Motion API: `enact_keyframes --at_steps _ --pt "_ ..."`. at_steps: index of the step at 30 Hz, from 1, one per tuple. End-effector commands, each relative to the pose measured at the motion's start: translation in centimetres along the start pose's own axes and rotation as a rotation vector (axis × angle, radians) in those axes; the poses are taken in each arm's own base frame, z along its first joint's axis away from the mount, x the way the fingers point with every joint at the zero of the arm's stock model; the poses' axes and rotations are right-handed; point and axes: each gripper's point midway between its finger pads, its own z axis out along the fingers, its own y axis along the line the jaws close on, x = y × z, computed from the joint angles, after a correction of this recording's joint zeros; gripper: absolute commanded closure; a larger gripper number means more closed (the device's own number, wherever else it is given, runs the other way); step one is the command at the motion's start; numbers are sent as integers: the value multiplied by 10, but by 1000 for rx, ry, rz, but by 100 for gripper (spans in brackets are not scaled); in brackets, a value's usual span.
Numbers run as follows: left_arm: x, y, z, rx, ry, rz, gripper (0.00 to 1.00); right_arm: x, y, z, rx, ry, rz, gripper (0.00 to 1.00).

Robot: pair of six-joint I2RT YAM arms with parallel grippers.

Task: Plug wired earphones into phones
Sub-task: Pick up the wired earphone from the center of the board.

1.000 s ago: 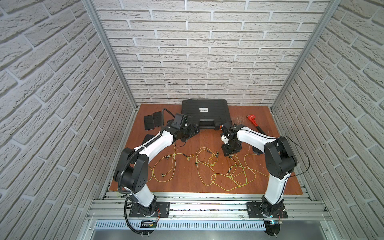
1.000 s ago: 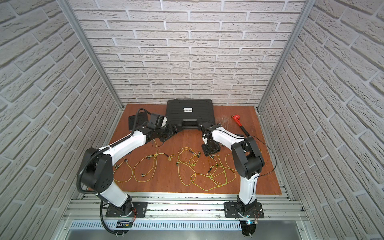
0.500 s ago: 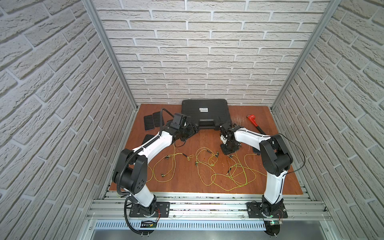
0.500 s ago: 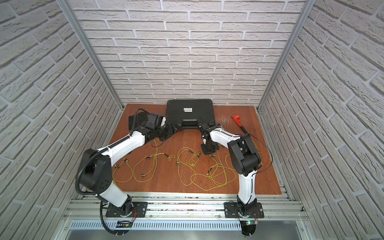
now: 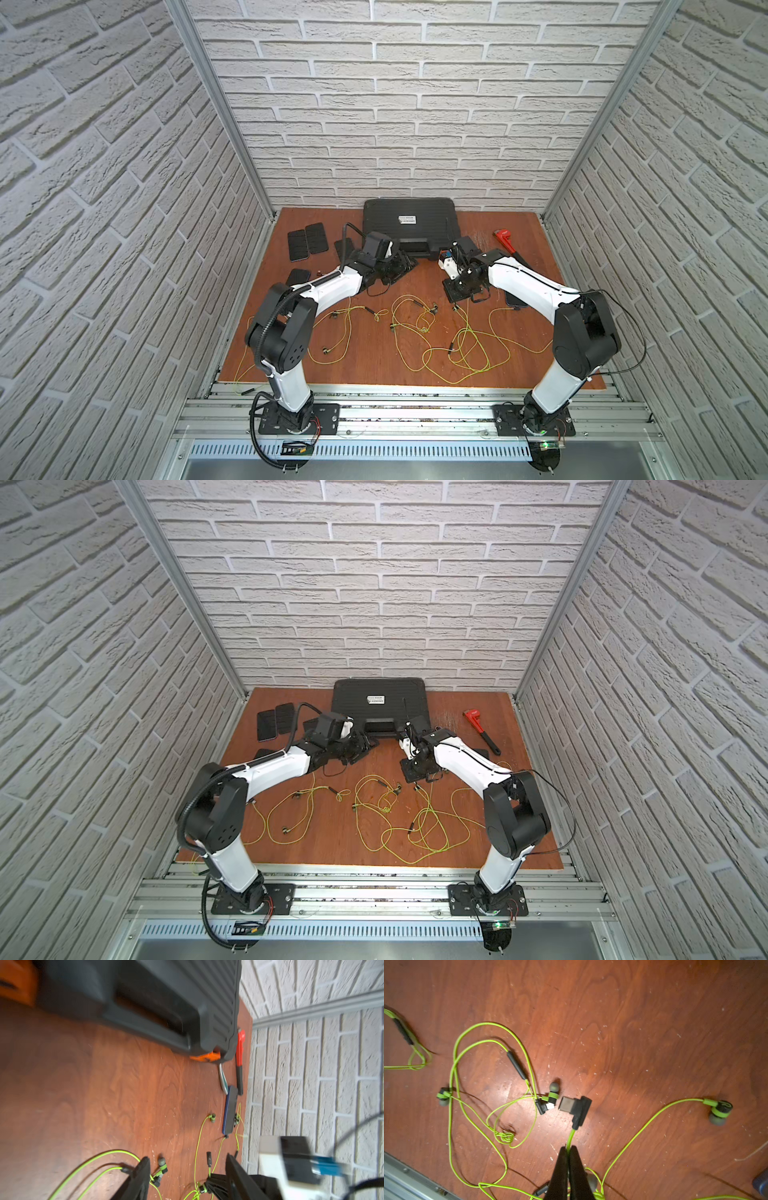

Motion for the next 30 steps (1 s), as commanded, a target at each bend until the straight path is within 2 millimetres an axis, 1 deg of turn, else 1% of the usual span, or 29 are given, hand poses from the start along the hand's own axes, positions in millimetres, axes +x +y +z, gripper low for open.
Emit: enact_keyframes --at_steps 1,8,19,23,30 --pt "5 -28 12 130 37 -25 44 -10 21 -5 -87 -65 -6 94" --pt "22 -35 30 134 94 -40 47 -21 24 -4 -57 -102 -10 94" --pt "32 -34 37 120 136 -69 61 -30 15 -1 -3 -134 0 94" --pt "36 -34 40 112 153 -67 63 -34 16 -2 -7 -152 -2 94" --pt "40 -34 45 116 168 -57 69 -34 19 3 -26 -141 -5 94"
